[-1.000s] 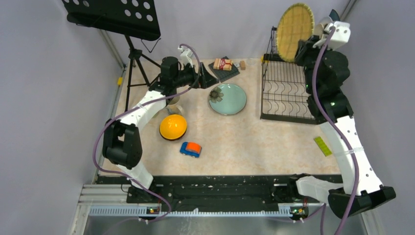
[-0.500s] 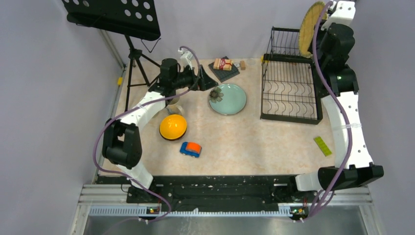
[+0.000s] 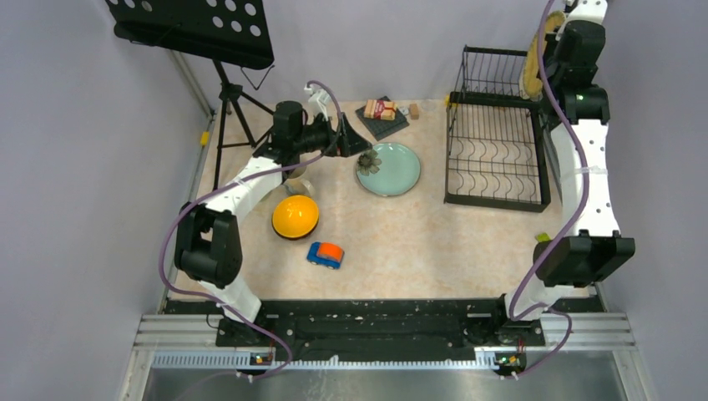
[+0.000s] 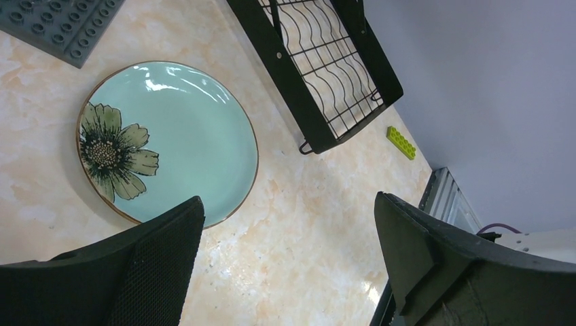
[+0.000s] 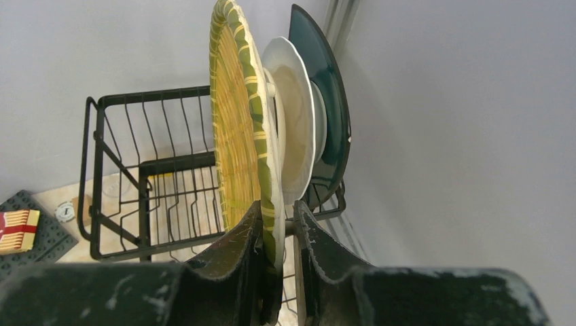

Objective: Load the mixed dishes into the dish rack
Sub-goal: Insert the plate into the dish rack.

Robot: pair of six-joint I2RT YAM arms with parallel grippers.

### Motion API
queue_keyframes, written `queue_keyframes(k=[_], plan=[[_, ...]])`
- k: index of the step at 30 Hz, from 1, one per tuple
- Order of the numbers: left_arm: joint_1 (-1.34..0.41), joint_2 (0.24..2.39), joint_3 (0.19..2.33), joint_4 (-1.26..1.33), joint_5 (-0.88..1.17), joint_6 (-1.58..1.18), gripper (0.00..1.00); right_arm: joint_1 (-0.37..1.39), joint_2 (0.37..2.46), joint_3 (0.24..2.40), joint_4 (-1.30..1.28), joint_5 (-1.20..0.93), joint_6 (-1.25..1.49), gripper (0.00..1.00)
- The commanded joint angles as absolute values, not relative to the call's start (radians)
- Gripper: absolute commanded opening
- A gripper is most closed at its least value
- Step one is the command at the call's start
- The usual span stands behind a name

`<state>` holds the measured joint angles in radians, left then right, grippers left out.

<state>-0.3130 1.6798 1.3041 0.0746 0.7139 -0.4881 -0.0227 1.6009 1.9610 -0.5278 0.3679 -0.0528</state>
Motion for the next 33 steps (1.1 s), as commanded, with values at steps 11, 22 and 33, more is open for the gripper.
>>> queue_keyframes(k=[11, 22, 33], plan=[[-0.298, 1.622, 1.285, 0.101, 0.725, -0.476, 0.98, -0.076, 1.781, 2.202, -0.500, 0.273, -0.090, 0.00], [-0.290, 1.617, 1.277, 0.101, 0.727, -0.481, 0.98, -0.083, 1.892, 2.268, -0.531, 0.311, -0.019, 0.00], [-0.288, 1.610, 1.266, 0.107, 0.731, -0.492, 0.98, -0.083, 1.947, 2.281, -0.525, 0.281, -0.046, 0.00]])
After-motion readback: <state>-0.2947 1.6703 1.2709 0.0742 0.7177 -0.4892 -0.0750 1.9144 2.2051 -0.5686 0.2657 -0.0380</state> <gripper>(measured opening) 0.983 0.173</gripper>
